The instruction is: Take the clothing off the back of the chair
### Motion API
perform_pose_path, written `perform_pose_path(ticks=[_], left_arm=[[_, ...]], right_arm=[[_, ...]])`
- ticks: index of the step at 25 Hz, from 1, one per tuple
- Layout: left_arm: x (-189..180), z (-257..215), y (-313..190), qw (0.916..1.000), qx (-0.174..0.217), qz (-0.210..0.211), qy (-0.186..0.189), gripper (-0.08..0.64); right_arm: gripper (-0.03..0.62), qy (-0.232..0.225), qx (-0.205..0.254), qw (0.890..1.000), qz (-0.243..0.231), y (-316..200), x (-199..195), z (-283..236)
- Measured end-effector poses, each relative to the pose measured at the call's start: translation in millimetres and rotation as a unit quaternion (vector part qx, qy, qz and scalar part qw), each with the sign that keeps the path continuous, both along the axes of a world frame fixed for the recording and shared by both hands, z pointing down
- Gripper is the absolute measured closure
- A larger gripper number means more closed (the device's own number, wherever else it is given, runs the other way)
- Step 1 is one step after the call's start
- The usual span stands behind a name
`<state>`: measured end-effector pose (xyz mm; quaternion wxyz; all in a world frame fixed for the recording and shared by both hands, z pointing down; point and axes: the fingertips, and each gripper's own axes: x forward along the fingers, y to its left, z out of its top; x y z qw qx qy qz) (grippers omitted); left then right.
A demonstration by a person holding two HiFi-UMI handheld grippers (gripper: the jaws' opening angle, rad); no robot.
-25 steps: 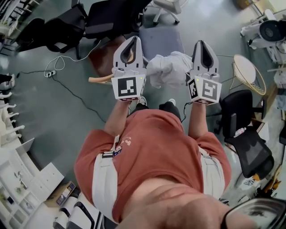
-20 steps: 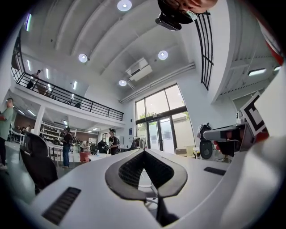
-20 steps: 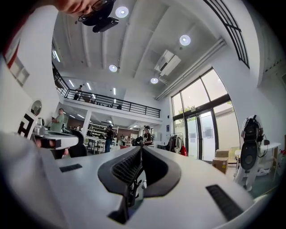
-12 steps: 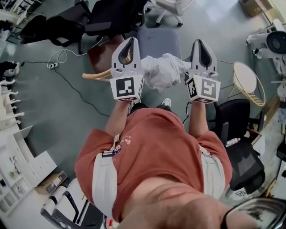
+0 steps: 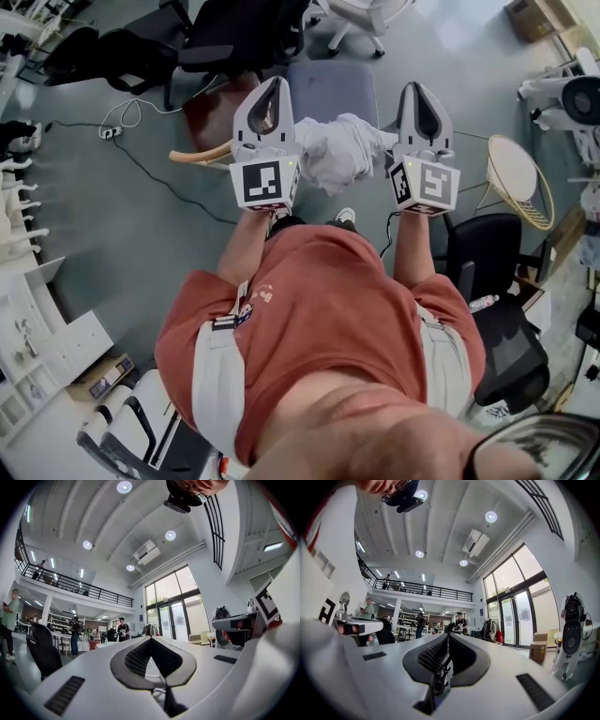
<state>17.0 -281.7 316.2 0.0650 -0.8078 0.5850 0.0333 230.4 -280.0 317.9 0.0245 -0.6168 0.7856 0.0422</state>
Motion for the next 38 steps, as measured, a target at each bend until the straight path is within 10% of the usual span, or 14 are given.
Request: perform_pose_path(ticks=[10, 17, 32, 38], left_arm=[[-12.5, 28.3, 0.9, 0.9995, -0.026, 0.000, -0.021, 0.545], [-10.9, 65.5, 5.5, 0.9988, -0.044, 0.010, -0.021, 0.545], [5.0, 118.0, 23.1, 0.9931, -0.106, 0.035, -0.036, 0.546], [11.0, 125.0, 26.3, 0.9919, -0.114, 0.041, -0.038, 0.545]], right_arm=[[0.565, 0.050, -0.062, 0.995, -0.052, 1.0, -42.6, 51.3], [0.456, 0.110, -0.193, 0.966, -0.130, 14.2, -68.4, 153.1], [0.212, 0.302, -0.355, 0.828, -0.312, 73.4, -92.4, 284.9], [0.184, 0.431, -0.379, 0.742, -0.347, 87.5, -85.9, 320.0]])
